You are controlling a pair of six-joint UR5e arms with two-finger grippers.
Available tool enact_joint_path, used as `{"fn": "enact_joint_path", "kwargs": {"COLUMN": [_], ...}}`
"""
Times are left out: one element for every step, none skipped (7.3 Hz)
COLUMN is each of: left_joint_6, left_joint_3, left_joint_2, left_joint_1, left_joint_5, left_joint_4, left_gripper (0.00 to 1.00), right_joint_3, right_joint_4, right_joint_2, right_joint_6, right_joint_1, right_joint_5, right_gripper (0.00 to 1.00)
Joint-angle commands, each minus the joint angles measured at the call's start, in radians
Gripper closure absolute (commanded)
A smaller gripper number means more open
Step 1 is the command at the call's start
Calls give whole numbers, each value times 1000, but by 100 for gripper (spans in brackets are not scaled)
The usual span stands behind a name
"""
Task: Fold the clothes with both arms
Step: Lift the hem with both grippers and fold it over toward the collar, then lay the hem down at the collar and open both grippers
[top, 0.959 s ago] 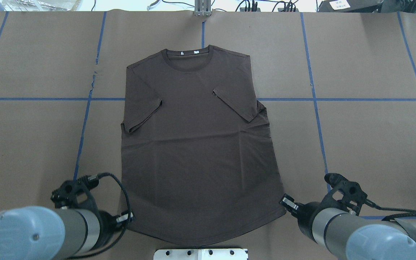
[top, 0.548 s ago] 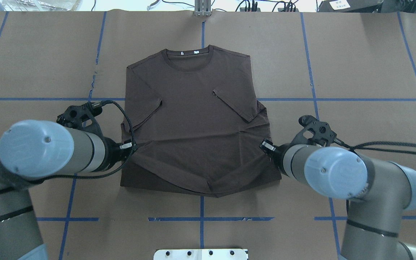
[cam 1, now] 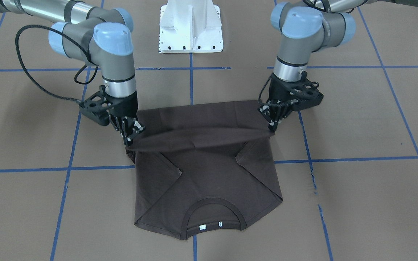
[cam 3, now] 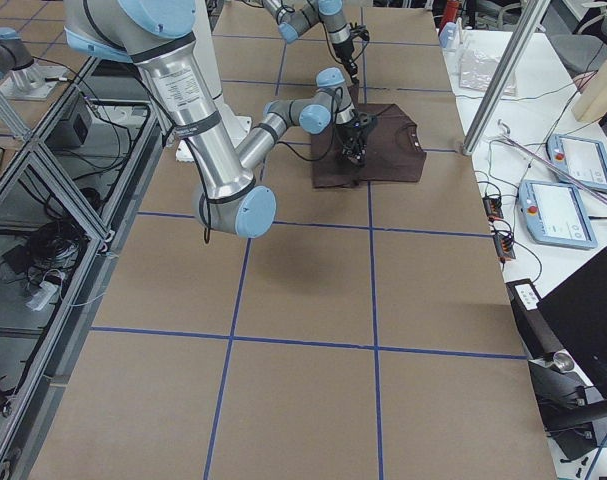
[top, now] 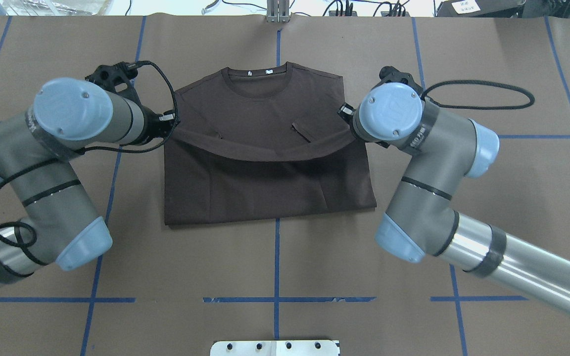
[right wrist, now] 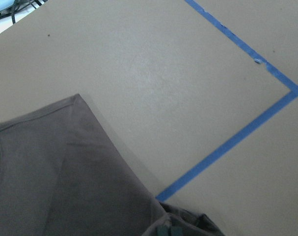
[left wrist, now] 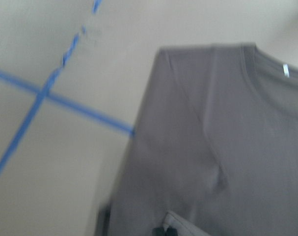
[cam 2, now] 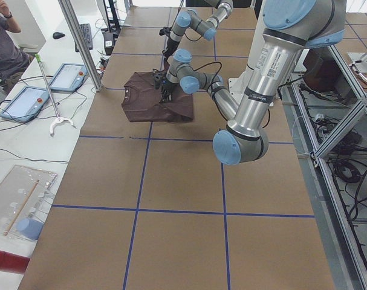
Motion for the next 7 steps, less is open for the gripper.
{"fn": "enact_joint_path", "kwargs": {"left_joint_6": [70,70,70,73,82,82,84], "left_joint_3": [113,182,251,340,403,444,445], "left_joint_2": [-57,-95,-99,-108,-123,-131,-137], "left_joint_1": [-68,-68,-68,-68,-68,-68,-68], "left_joint_5": [3,3,29,50,73,75,74], "left_joint_4": [-27,-42,-132,-198,-247,-258,-258], "left_gripper": [100,100,100,100,100,100,100], "right_joint_3": [-232,-313,-354,-422,-484,-515,-518], "right_joint_4": [83,178,216,219,219,230,272], "right_joint_2": [143,143,155,184,226,229,231], "right_joint_6": [-12,-14,-15,-20,-20,-20,-14], "right_joint_1": [82,104,108,112,112,112,112], "right_joint_5": [48,58,58,58,58,52,49], "right_gripper": [100,100,100,100,100,100,100]}}
